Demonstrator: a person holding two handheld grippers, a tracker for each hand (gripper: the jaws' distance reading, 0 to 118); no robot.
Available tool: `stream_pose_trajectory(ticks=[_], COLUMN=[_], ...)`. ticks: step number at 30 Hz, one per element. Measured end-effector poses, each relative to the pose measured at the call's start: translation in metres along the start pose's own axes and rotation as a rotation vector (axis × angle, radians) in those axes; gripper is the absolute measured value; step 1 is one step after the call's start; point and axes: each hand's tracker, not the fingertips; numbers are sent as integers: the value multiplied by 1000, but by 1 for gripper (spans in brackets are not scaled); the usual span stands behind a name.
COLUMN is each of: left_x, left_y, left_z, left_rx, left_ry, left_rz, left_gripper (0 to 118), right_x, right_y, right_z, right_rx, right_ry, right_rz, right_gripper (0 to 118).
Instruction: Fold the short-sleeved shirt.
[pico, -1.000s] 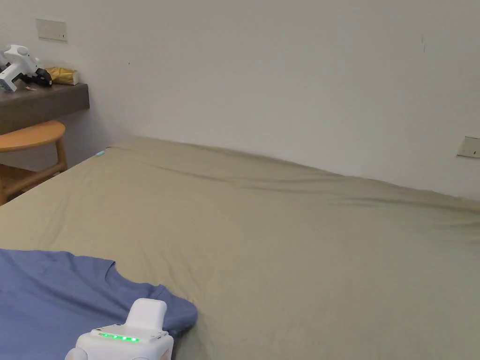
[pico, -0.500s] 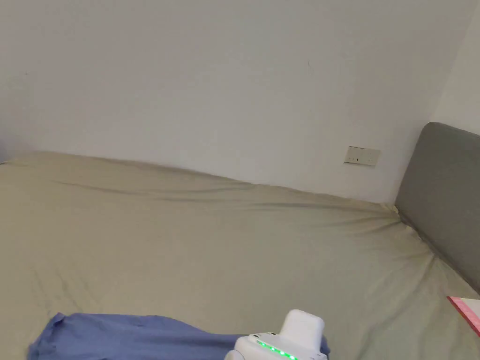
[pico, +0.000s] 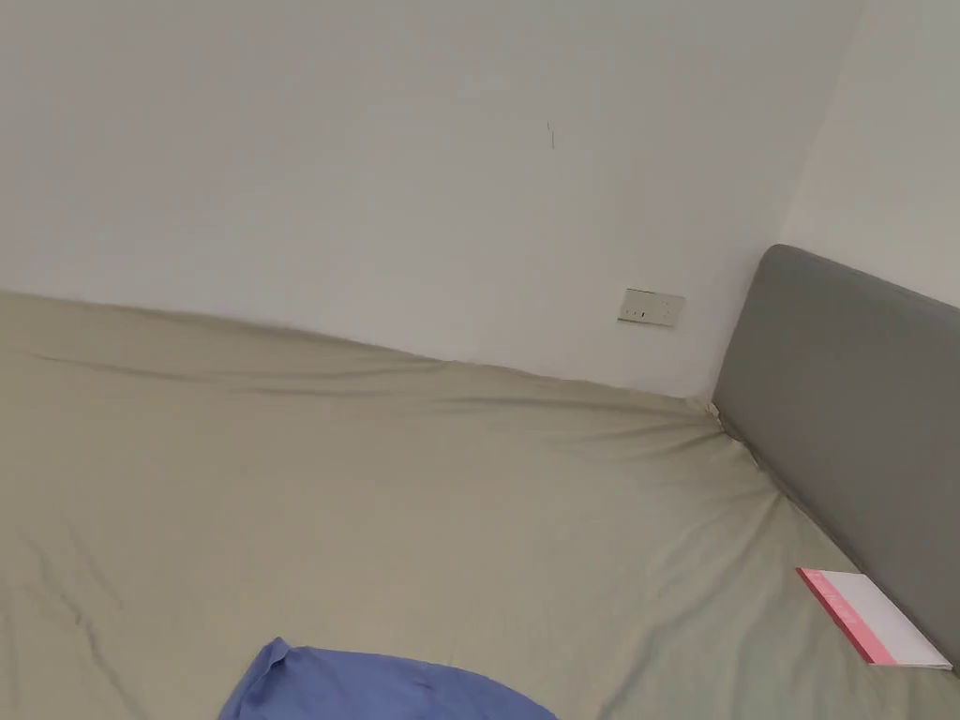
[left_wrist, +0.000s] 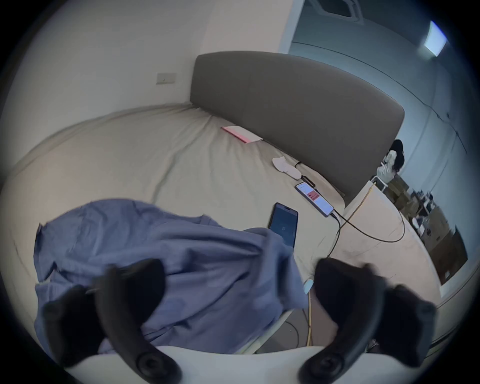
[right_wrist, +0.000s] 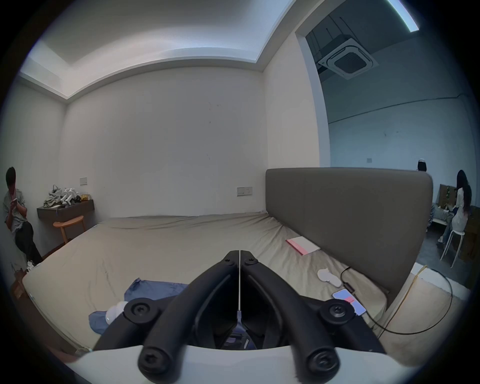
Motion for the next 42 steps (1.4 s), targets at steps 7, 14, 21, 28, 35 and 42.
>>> stream_pose_trajectory(ticks=[7,14,21,28,35,42], left_x=[-86,-165,-186,-204,-248,-305], left_y=[7,-52,-137,-171,-148,-163], left_z=[113,310,420,395,332,249], left_rx=[230,495,539,414,233,70], left_ry=[182,608,775,699,613,524], left_rz=[148,248,429,473,511,641], left_gripper=[113,113,60,0,33,85], right_x=[-38,-84,-144,-191,-187,-186], right_y=[3,12,6,-5,1,6], right_z=[-5,-13,-22,-16,-21,-17], right_rx=[-5,23,-10,-44,1,31], right_ry=[90,214,387,514,515,505], right_rz=[4,25,12,70,108,111], right_gripper=[2,2,2,2,2,2])
